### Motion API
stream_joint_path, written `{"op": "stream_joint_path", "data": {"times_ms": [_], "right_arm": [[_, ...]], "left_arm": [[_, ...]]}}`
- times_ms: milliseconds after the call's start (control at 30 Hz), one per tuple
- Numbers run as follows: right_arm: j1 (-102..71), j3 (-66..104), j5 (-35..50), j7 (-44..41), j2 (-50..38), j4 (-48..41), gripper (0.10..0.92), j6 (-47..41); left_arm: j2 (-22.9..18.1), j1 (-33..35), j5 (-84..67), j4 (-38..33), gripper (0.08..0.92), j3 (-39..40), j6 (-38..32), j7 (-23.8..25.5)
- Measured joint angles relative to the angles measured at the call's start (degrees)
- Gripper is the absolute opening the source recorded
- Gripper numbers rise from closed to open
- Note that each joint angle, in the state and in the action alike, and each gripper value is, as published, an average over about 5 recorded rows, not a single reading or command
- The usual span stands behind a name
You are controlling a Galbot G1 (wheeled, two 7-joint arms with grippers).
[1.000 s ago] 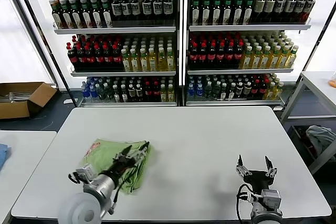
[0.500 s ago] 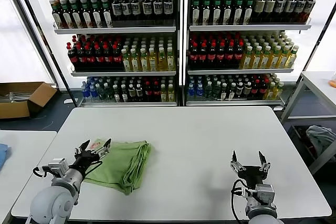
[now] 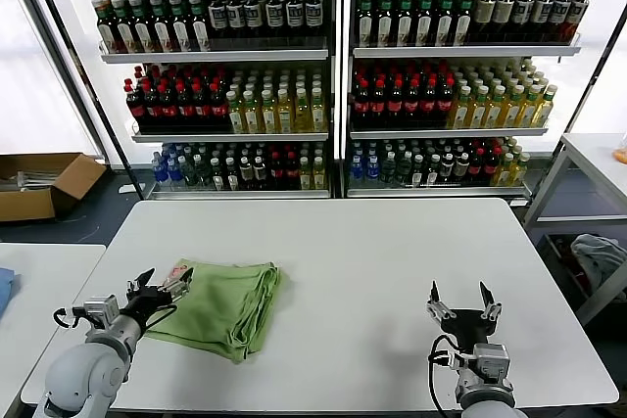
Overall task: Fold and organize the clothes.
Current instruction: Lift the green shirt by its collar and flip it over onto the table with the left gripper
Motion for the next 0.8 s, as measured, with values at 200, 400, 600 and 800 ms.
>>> {"op": "stream_joint_path", "data": {"times_ms": [200,400,600,800], "right_arm": [[-0.07,-0.11,-0.19,0.00,0.11,0.10,0.823,0.00],[-0.24,-0.13,-0.21,-0.05,0.10,0.14,0.823,0.00],[-0.34,-0.13,-0.21,-0.17,0.08,0.16,0.823,0.02],[-0.19,-0.30,-0.21,-0.27,0.11,0.21,0.823,0.07]], "left_arm": [[0.43,-0.34,-1.69,2.45,0.823,0.00,1.22,0.82],[0.70,-1.09,-2.92,4.50,0.823,-0.08,2.15,1.22],[0.71,-1.35,-4.00,6.16,0.823,-0.24,2.78,1.59],[0.74,-1.02,-4.25,7.16,0.741,-0.27,2.92,1.98]]}}
